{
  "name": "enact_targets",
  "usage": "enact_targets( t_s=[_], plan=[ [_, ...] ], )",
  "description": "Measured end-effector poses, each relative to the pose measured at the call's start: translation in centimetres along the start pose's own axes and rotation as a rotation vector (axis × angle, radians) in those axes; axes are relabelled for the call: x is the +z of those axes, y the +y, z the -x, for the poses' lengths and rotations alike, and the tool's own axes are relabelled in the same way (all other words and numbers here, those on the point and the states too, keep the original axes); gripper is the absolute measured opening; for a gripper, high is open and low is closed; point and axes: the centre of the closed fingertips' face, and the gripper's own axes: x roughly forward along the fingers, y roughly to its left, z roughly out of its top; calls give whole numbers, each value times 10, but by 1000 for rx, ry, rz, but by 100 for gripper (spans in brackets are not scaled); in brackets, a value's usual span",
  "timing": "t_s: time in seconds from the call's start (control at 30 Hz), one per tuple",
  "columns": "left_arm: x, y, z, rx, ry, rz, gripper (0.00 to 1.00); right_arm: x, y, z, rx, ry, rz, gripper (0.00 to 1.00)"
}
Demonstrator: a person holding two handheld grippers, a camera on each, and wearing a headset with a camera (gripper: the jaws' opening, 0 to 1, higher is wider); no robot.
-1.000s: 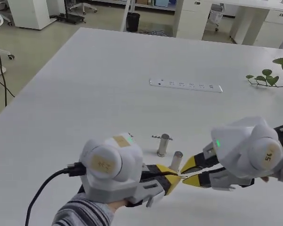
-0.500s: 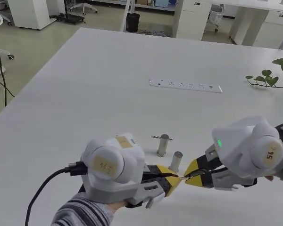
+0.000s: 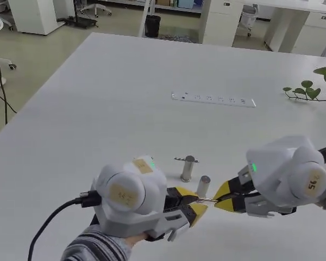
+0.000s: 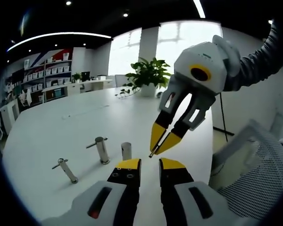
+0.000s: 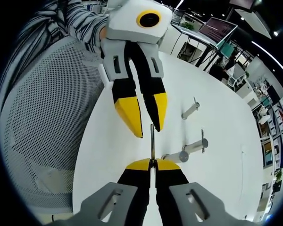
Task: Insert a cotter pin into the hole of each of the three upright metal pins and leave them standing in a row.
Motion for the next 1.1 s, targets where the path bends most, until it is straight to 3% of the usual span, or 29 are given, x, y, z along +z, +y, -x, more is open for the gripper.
enact_targets(
  t_s=[0.27,0.53,0.73,1.1],
  plan=[
    [7,15,-1,83,-54,15,18,-20,-16,0,-74,56,-58,0],
    [4,23,-5,134,-55,37,27,-40,-25,-4,-103,113,-117,0],
    [-7,30,-14,156,-11,37,28,-51,-32,-6,-123,143,-166,0],
    [-17,43,-39,181,28,25,29,-66,-35,-16,-137,180,-205,0]
  ],
)
